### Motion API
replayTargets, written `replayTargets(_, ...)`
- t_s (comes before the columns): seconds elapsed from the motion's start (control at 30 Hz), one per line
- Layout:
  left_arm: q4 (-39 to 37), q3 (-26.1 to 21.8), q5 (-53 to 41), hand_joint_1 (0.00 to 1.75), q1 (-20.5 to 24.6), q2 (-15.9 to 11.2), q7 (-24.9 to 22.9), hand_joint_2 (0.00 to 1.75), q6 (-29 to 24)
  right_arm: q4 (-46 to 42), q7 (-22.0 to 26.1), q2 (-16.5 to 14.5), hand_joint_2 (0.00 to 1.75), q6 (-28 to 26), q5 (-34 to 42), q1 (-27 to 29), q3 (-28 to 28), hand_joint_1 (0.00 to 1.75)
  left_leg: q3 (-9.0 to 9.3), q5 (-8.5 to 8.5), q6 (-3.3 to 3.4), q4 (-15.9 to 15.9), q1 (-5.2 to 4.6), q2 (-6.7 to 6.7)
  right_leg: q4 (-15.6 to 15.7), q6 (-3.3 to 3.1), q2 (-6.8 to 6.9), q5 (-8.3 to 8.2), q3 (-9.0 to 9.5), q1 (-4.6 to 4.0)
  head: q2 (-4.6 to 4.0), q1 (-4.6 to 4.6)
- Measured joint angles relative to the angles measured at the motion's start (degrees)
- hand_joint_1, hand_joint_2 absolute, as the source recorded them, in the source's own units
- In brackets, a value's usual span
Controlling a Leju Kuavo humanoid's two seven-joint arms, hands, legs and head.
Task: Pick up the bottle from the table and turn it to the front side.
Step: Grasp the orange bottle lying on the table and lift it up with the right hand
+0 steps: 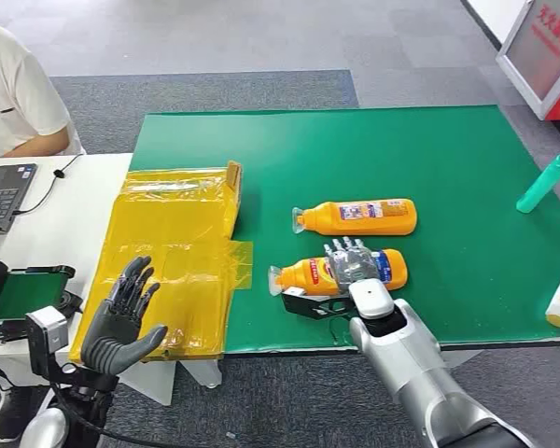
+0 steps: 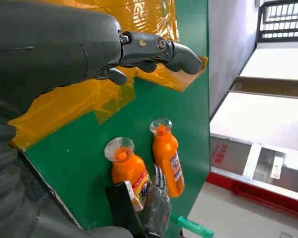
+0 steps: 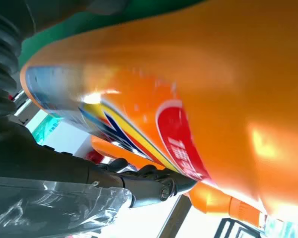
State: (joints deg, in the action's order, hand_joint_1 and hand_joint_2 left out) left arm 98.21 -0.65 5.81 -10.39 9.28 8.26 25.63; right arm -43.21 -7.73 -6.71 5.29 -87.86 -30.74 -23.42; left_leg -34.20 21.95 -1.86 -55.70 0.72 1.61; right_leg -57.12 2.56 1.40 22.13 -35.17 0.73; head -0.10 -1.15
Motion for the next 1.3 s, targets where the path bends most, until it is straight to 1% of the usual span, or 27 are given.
replayTargets(0.23, -0.51, 0.52, 0.05, 0.00, -0.06, -0.27, 0.13, 1.75, -0.15, 2.55, 0.19, 0.23, 1.75, 0.02, 0.00, -1.59, -0.14, 0.00, 0.06, -0.06, 0.06, 0.00, 0.00, 0.00, 0.01, -0.02, 0.00, -0.03, 0.05, 0.00, 0.01, 0.00)
replayTargets(0.33, -0.59, 0.82, 0.36, 0.00, -0.01, -0.45, 0.19, 1.75, -0.43, 4.03, 0.66, 0.61, 1.75, 0.68, -0.02, -2.68, 0.20, 0.00, 0.08, -0.09, 0.06, 0.00, 0.00, 0.00, 0.01, 0.09, 0.00, -0.13, 0.04, 0.01, 0.01, 0.00)
replayTargets(0.73, -0.59, 2.79, 2.13, 0.00, 0.04, -1.74, 0.23, 1.75, -0.78, 8.45, -0.19, 2.03, 1.75, 3.38, -0.02, -6.04, 3.89, 0.00, 0.12, -0.04, 0.10, 0.00, 0.00, 0.00, 0.01, 0.16, 0.01, -0.08, 0.13, 0.01, 0.01, 0.00)
replayTargets(0.77, -0.59, 2.86, 2.20, 0.00, 0.05, -1.84, 0.27, 1.75, -0.75, 8.78, -0.12, 2.04, 1.75, 3.81, -0.02, -6.30, 4.10, 0.07, 0.12, -0.04, 0.10, 0.00, 0.00, 0.00, 0.01, 0.17, 0.01, -0.08, 0.13, 0.01, 0.00, 0.01)
replayTargets(0.8, -0.59, 2.90, 2.31, 0.00, 0.05, -1.93, 0.34, 1.75, -0.73, 9.14, 0.03, 2.05, 1.75, 4.31, -0.02, -6.58, 4.28, 0.45, 0.13, -0.03, 0.10, 0.00, 0.00, 0.00, 0.01, 0.17, 0.01, -0.07, 0.13, 0.01, 0.00, 0.01)
replayTargets(0.87, -0.59, 2.97, 2.52, 0.00, 0.08, -2.14, 0.52, 1.75, -0.71, 9.94, 0.57, 2.06, 1.75, 5.33, -0.02, -7.11, 4.70, 1.32, 0.15, -0.02, 0.11, 0.00, 0.00, -0.01, 0.01, 0.18, 0.01, -0.06, 0.15, 0.01, 0.01, 0.01)
replayTargets(0.9, -0.59, 3.01, 2.62, 0.00, 0.11, -2.23, 0.64, 1.75, -0.71, 10.33, 0.91, 2.06, 1.75, 5.67, -0.02, -7.33, 4.90, 1.68, 0.17, -0.02, 0.12, 0.00, 0.00, -0.01, 0.01, 0.18, 0.01, -0.05, 0.18, 0.01, 0.01, 0.00)
replayTargets(0.93, -0.59, 3.07, 2.70, 0.00, 0.15, -2.32, 0.78, 1.75, -0.71, 10.75, 1.29, 2.06, 1.75, 5.86, -0.02, -7.50, 5.10, 1.75, 0.18, -0.01, 0.12, 0.00, 0.00, -0.01, 0.01, 0.18, 0.01, -0.04, 0.21, 0.01, 0.01, -0.01)
replayTargets(1.1, -0.59, 3.29, 3.07, 0.00, 0.34, -2.81, 1.22, 1.75, -0.71, 12.10, 3.24, 1.94, 1.75, 5.52, 0.24, -8.11, 5.99, 1.75, 0.23, 0.01, 0.12, 0.00, -0.01, -0.01, 0.02, 0.18, 0.02, -0.02, 0.27, 0.01, 0.01, -0.01)
replayTargets(1.3, -0.59, 3.29, 3.18, 0.00, 0.41, -3.28, 1.47, 1.75, -0.73, 12.18, 5.61, 1.77, 1.75, 3.97, 1.31, -7.90, 8.62, 1.75, 0.23, 0.02, 0.10, 0.00, 0.00, -0.01, 0.01, 0.18, 0.01, -0.02, 0.27, 0.01, 0.01, 0.00)
